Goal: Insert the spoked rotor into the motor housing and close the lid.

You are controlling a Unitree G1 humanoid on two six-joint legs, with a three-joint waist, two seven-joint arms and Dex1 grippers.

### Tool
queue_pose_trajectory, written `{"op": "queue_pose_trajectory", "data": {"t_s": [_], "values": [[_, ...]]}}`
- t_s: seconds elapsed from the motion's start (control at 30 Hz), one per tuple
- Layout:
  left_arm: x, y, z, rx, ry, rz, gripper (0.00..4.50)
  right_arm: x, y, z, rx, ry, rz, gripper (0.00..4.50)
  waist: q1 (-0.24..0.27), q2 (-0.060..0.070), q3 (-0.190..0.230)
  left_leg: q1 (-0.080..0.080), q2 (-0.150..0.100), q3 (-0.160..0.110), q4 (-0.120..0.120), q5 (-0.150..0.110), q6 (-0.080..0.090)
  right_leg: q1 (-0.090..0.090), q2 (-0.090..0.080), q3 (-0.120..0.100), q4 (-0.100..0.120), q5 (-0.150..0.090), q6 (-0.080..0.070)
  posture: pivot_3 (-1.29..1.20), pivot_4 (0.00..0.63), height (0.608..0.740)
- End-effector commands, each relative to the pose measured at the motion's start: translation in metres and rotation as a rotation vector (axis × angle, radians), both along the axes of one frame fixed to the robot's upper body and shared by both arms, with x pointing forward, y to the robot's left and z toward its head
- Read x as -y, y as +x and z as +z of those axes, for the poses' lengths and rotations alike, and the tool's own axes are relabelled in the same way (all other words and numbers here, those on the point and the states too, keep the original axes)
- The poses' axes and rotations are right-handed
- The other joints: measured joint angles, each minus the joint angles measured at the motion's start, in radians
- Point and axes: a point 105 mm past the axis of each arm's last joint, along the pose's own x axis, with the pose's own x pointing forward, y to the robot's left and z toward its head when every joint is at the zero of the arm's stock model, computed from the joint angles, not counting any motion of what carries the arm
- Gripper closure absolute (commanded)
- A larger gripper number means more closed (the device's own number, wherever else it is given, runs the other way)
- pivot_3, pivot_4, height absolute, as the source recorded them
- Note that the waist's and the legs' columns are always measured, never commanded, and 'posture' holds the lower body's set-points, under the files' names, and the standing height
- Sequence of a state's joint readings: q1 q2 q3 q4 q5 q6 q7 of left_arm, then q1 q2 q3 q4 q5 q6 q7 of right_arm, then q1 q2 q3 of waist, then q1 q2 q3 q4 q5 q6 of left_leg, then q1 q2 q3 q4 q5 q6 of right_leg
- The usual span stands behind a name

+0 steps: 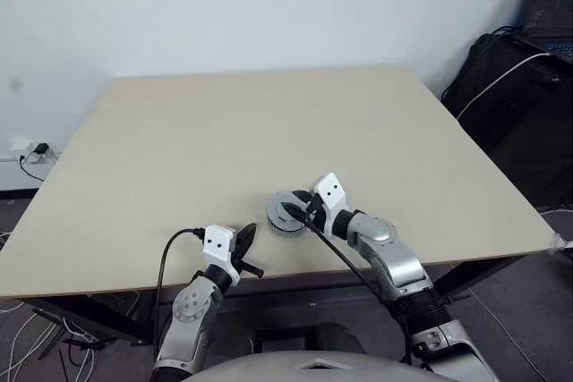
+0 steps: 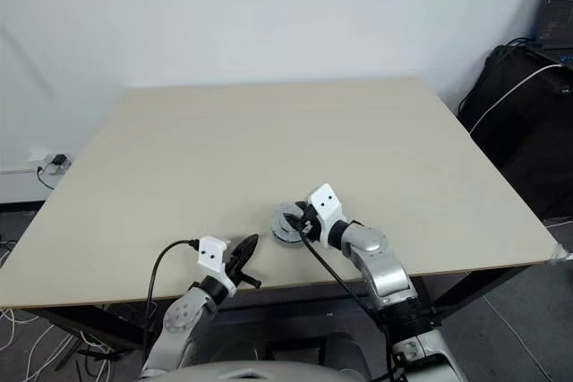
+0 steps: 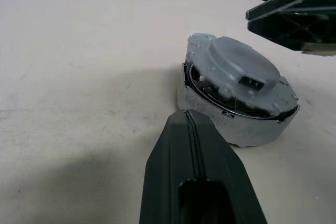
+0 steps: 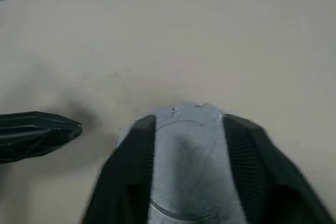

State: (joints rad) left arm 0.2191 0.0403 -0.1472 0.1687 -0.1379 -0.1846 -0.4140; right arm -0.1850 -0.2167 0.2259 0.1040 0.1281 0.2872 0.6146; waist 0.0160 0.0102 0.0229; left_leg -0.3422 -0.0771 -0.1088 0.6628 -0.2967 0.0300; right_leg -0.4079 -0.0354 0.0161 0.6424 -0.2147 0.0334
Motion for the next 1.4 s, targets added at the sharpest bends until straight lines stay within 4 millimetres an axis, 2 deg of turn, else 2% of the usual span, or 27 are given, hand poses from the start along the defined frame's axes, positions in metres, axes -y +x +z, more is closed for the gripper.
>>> {"op": "queue_pose_trajectory", "data": {"t_s": [0.03, 0.13, 0.17, 0.57, 0.83, 0.97, 1.4], "values": [[0.002, 0.005, 0.010, 0.045, -0.007, -0.003, 4.50, -0.004, 0.004, 0.012, 0.033, 0.031, 0.034, 1.20, 0.000, 0.000, 0.000, 0.000, 0.000, 0.000, 0.000, 0.000, 0.000, 0.000, 0.000, 0.000, 0.000, 0.000, 0.000, 0.00, 0.000, 0.740], [0.002, 0.006, 0.010, 0.045, -0.004, -0.005, 4.50, -0.006, 0.003, 0.008, 0.010, 0.032, 0.058, 0.21, 0.000, 0.000, 0.000, 0.000, 0.000, 0.000, 0.000, 0.000, 0.000, 0.000, 0.000, 0.000, 0.000, 0.000, 0.000, 0.00, 0.000, 0.740], [0.002, 0.007, 0.011, 0.046, -0.003, -0.006, 4.50, -0.007, 0.003, 0.007, 0.000, 0.033, 0.064, 0.02, 0.001, 0.000, 0.000, 0.000, 0.000, 0.000, 0.000, 0.000, 0.000, 0.000, 0.000, 0.000, 0.000, 0.000, 0.000, 0.00, 0.000, 0.740], [0.002, 0.008, 0.015, 0.053, -0.001, 0.000, 4.50, -0.010, 0.012, -0.005, -0.025, -0.009, 0.068, 0.02, 0.001, 0.000, 0.000, 0.000, 0.000, 0.000, 0.000, 0.000, 0.000, 0.000, 0.000, 0.000, 0.000, 0.000, 0.000, 0.00, 0.000, 0.740], [0.001, 0.005, 0.017, 0.053, -0.004, 0.009, 4.50, -0.007, 0.009, -0.017, -0.040, -0.060, 0.075, 0.02, 0.001, 0.000, 0.000, 0.000, 0.000, 0.000, 0.000, 0.000, 0.000, 0.000, 0.000, 0.000, 0.000, 0.000, 0.000, 0.00, 0.000, 0.740], [0.001, 0.005, 0.017, 0.054, -0.005, 0.008, 4.50, -0.006, 0.008, -0.016, -0.030, -0.066, 0.078, 1.22, 0.001, 0.000, 0.000, 0.000, 0.000, 0.000, 0.000, 0.000, 0.000, 0.000, 0.000, 0.000, 0.000, 0.000, 0.000, 0.00, 0.000, 0.740], [0.004, 0.008, 0.020, 0.058, -0.009, 0.000, 4.50, -0.005, 0.006, -0.017, -0.034, -0.141, 0.113, 1.23, 0.003, 0.000, 0.000, 0.000, 0.000, 0.000, 0.000, 0.000, 0.000, 0.000, 0.000, 0.000, 0.000, 0.000, 0.000, 0.00, 0.000, 0.740]]}}
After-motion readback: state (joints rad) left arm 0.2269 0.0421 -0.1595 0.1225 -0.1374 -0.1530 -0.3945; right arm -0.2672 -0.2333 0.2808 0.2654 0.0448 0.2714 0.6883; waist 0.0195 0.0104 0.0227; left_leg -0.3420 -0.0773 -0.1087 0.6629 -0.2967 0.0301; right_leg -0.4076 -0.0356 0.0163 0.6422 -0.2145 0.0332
